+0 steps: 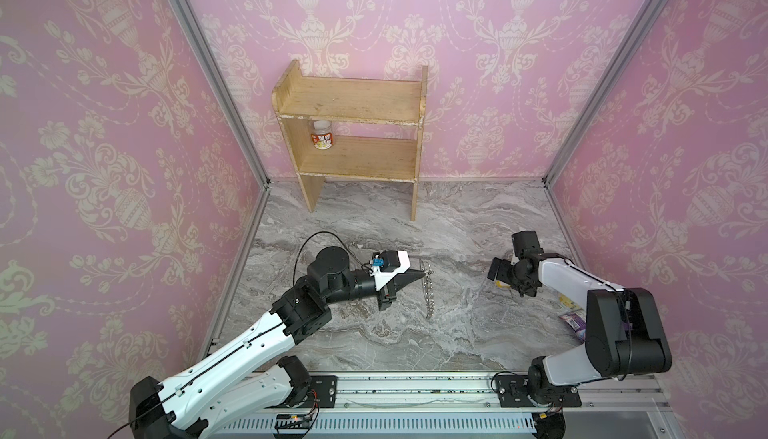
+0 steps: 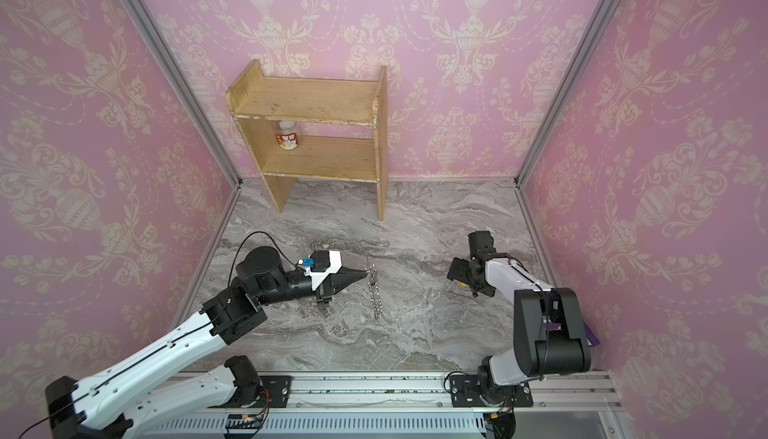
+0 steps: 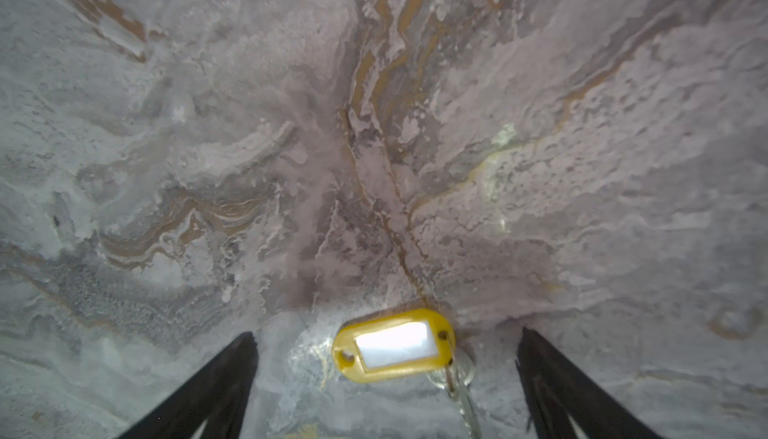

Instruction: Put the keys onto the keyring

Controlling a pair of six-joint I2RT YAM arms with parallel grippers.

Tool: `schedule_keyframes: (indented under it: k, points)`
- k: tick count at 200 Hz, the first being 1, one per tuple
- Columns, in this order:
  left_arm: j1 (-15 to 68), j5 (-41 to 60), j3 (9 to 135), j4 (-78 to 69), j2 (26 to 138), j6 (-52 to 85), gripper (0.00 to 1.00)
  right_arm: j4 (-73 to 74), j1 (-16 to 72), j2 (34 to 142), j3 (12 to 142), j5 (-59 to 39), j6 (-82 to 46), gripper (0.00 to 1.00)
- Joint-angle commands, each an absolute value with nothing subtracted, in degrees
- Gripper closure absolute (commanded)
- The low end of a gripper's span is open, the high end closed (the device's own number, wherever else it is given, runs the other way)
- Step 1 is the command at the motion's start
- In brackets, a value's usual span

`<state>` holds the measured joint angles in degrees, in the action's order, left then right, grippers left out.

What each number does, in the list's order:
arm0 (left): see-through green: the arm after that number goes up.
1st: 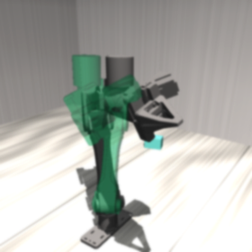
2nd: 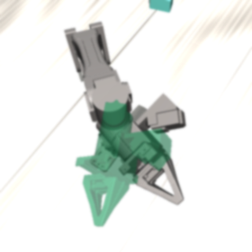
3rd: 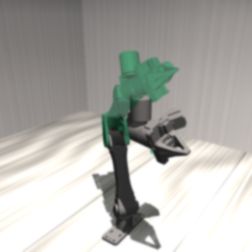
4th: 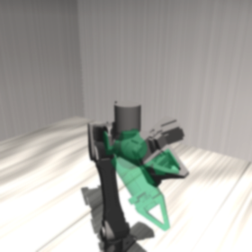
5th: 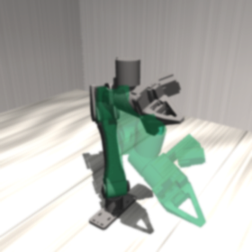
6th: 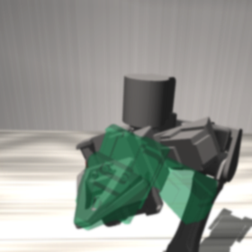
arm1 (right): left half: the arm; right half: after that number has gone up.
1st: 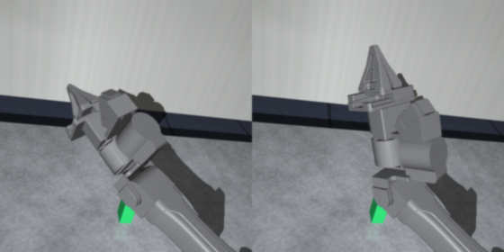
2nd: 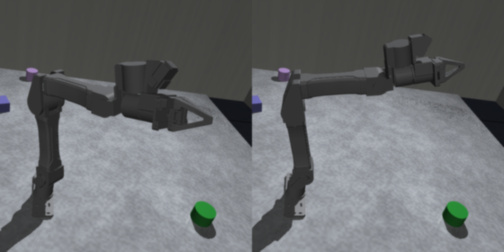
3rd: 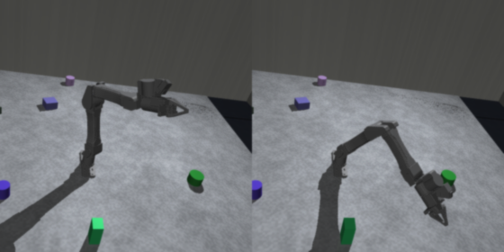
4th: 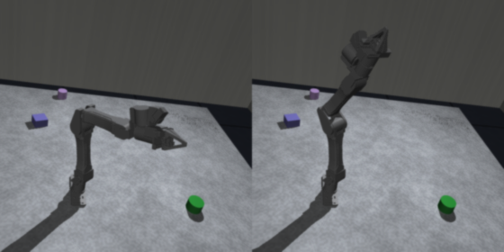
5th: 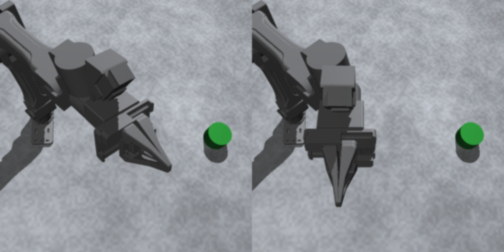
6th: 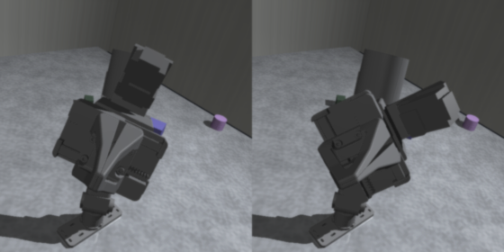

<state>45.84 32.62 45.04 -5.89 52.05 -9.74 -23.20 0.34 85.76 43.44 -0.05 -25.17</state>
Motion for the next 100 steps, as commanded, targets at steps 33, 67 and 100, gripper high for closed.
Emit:
schedule_keyframes:
  k: [33,67,100]
  points:
    - [44.9,32.0,42.8,-10.0,52.0,-7.1,1.0,-23.0,-0.3,88.8,45.2,-5.6,-23.6,0.0]
    - [44.7,31.6,39.7,-12.6,52.1,-4.2,1.0,-23.1,-0.2,88.6,44.4,-8.1,-23.6,0.0]
    - [44.7,31.6,38.8,-14.1,52.8,-3.3,1.0,-23.1,0.5,88.4,43.7,-9.8,-23.5,0.0]
